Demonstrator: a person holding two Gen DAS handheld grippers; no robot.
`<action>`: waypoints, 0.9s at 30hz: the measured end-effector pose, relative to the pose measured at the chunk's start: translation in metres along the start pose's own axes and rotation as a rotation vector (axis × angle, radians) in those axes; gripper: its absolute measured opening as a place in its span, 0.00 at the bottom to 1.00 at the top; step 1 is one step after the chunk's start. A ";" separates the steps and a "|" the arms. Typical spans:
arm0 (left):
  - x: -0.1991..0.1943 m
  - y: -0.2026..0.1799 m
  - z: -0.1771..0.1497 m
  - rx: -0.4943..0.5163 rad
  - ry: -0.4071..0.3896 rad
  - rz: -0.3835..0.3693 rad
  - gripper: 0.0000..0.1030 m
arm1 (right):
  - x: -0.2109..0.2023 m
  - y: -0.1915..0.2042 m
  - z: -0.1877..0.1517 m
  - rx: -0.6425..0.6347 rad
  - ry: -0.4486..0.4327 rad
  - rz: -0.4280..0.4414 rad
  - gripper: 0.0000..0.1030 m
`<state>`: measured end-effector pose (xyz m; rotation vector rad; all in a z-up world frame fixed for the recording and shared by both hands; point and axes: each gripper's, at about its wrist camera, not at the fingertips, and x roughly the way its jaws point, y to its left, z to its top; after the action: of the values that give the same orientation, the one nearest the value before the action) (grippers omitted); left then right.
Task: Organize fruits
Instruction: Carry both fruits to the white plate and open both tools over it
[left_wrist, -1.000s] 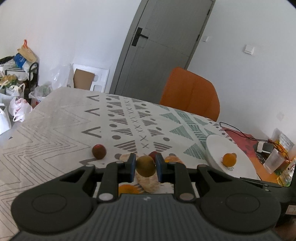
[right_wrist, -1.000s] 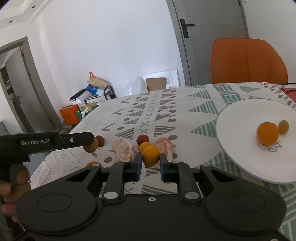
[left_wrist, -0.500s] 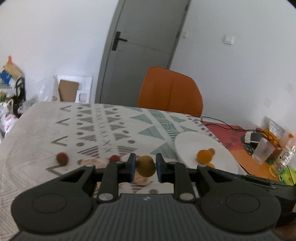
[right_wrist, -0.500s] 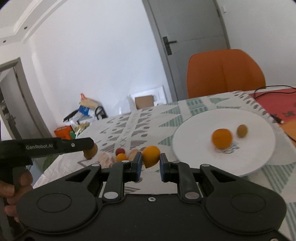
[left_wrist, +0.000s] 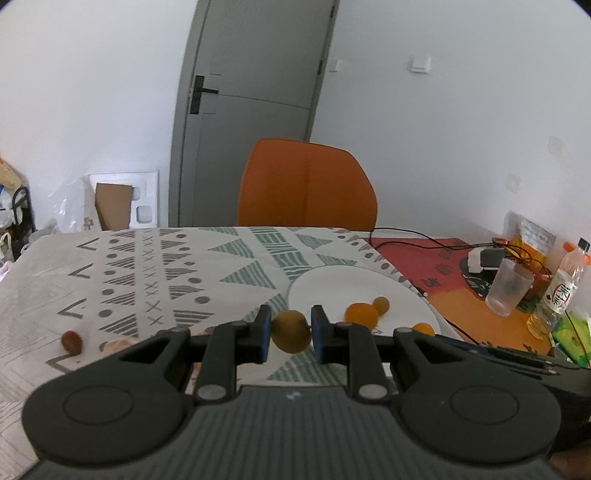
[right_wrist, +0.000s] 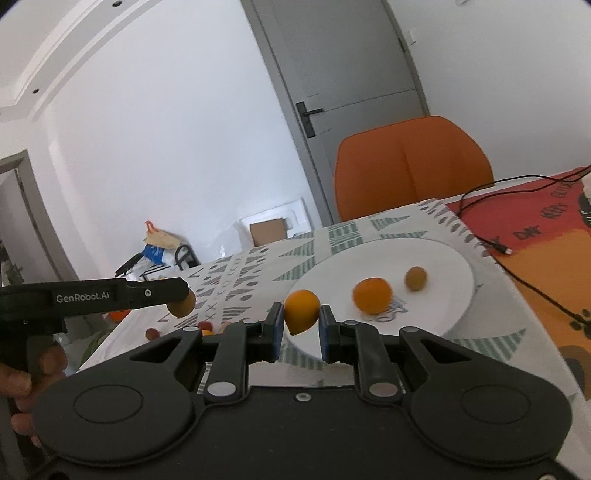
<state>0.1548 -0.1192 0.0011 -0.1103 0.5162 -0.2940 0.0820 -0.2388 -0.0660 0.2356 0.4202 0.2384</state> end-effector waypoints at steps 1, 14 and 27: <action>0.002 -0.003 0.000 0.005 0.003 -0.003 0.21 | 0.000 -0.003 0.000 0.003 -0.003 -0.006 0.18; 0.051 -0.031 -0.004 0.048 0.082 -0.044 0.21 | 0.005 -0.037 -0.006 0.059 0.003 -0.071 0.18; 0.083 -0.035 -0.006 0.015 0.154 -0.077 0.24 | 0.014 -0.051 -0.010 0.096 0.036 -0.091 0.18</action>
<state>0.2114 -0.1778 -0.0367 -0.0936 0.6637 -0.3838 0.0995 -0.2816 -0.0946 0.3057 0.4779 0.1334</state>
